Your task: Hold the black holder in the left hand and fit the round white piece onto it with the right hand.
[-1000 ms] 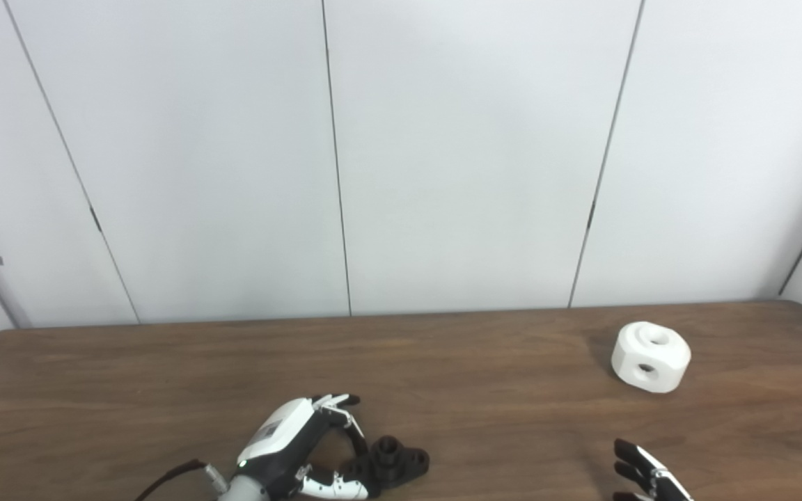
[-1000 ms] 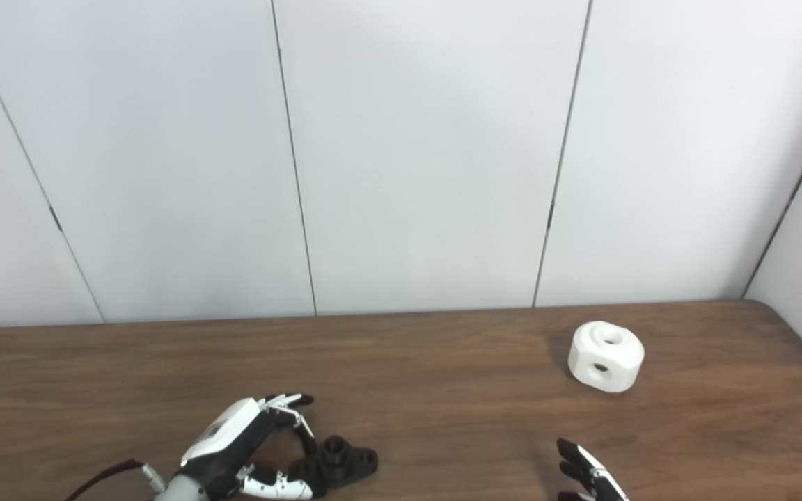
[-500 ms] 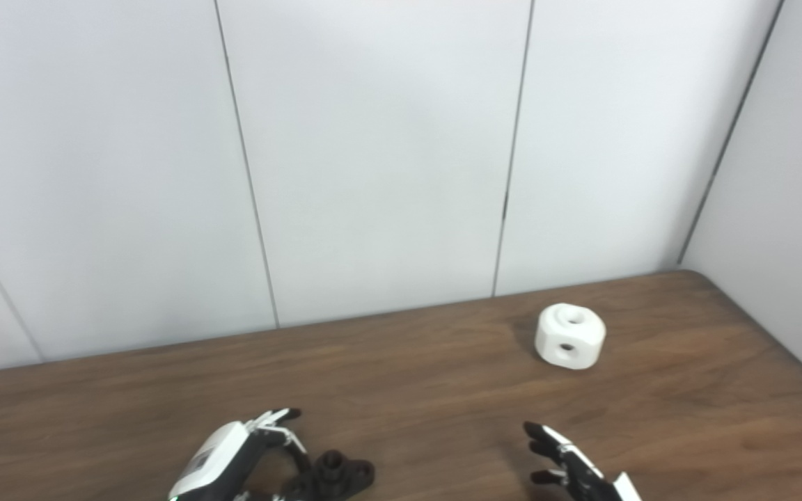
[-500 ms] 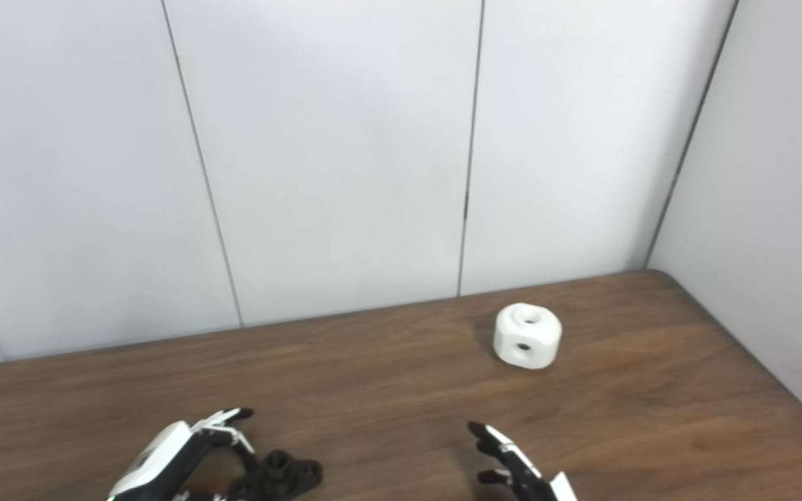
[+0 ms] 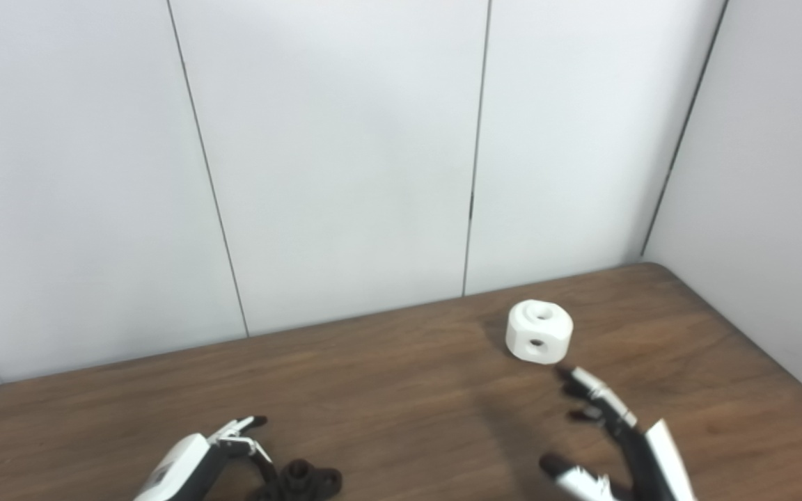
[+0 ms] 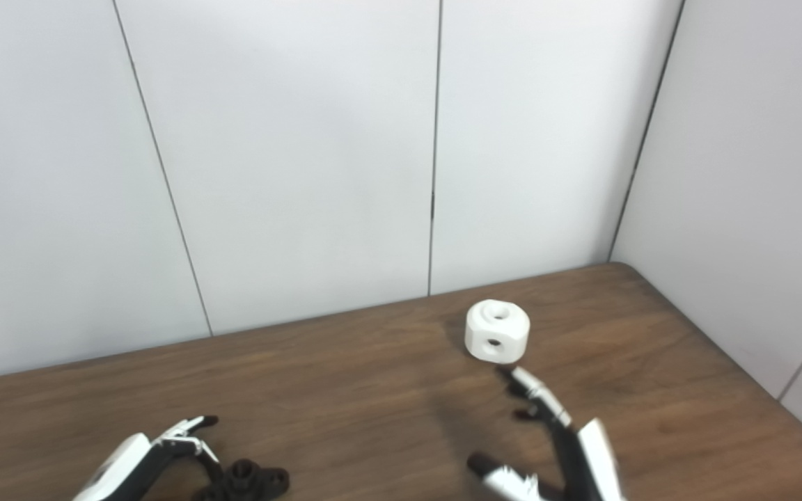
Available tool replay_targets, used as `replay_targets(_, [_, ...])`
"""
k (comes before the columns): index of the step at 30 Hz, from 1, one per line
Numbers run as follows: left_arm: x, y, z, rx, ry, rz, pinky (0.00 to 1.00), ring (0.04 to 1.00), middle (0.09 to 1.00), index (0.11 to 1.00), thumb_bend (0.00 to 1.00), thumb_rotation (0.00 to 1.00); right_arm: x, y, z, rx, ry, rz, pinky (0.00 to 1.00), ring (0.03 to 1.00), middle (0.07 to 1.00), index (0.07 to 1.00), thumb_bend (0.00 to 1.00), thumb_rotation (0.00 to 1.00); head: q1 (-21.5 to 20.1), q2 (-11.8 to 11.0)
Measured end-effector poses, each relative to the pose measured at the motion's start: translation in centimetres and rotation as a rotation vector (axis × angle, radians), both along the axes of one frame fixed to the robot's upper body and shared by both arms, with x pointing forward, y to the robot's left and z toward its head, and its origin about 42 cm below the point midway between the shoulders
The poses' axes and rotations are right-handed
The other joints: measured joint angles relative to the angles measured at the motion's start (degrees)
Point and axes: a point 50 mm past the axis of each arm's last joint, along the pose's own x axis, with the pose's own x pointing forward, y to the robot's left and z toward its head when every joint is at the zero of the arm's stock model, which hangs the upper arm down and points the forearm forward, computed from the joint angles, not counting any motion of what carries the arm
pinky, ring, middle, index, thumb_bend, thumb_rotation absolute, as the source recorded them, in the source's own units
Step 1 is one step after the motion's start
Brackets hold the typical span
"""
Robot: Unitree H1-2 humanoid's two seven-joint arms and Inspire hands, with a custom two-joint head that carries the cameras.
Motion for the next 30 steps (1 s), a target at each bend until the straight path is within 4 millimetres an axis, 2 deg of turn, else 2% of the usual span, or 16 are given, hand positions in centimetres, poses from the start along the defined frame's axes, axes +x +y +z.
replay_targets(3, [0.3, 0.4, -0.3, -0.003, -0.011, -0.01, 0.95, 0.957, 0.927, 0.479, 0.51, 0.04, 1.8, -0.9, 1.4, -0.073, -0.018, -0.126, 0.66, 0.808, 0.853, 0.871, 0.77, 0.73, -0.97, -0.53])
replay_targets(7, [0.7, 0.4, -0.4, -0.009, -0.02, -0.029, 0.96, 0.957, 0.927, 0.478, 0.51, 0.04, 4.3, -0.8, 2.7, -0.07, -0.039, -0.274, 0.7, 0.841, 0.886, 0.91, 0.8, 0.69, -2.9, -1.94])
replay_targets(12, [0.9, 0.6, -0.5, -0.01, -0.022, -0.03, 0.96, 0.954, 0.922, 0.478, 0.51, 0.04, 6.5, -2.2, 1.5, -0.096, 0.046, -0.37, 0.76, 0.874, 0.909, 0.928, 0.84, 0.69, -4.66, -3.17])
replay_targets(14, [0.9, 0.7, -0.7, -0.012, -0.024, -0.027, 0.95, 0.953, 0.922, 0.478, 0.51, 0.04, 6.9, -2.6, 1.3, -0.091, 0.069, -0.395, 0.75, 0.872, 0.915, 0.929, 0.84, 0.68, -5.1, -3.34])
replay_targets(17, [1.1, 0.9, -0.6, -0.012, -0.032, -0.023, 0.93, 0.946, 0.917, 0.478, 0.51, 0.04, 8.4, -3.4, 1.3, -0.076, 0.094, -0.438, 0.68, 0.843, 0.912, 0.922, 0.88, 0.67, -5.81, -3.69])
replay_targets(22, [1.3, 0.9, -0.6, -0.015, -0.04, -0.024, 0.97, 0.949, 0.92, 0.477, 0.51, 0.04, 11.1, -4.5, 2.0, -0.059, 0.097, -0.474, 0.64, 0.833, 0.923, 0.932, 0.92, 0.67, -6.68, -3.96])
replay_targets(26, [1.4, 1.0, -0.9, -0.013, -0.032, -0.022, 1.0, 0.95, 0.92, 0.477, 0.51, 0.04, 12.8, -4.9, 1.8, -0.035, 0.122, -0.463, 0.65, 0.852, 0.938, 0.946, 0.93, 0.63, -7.48, -3.87])
replay_targets(30, [1.4, 1.0, -1.0, -0.016, -0.032, -0.024, 1.0, 0.952, 0.923, 0.477, 0.51, 0.04, 13.6, -6.4, 0.8, -0.024, 0.181, -0.448, 0.66, 0.858, 0.944, 0.952, 0.92, 0.61, -7.83, -3.96])
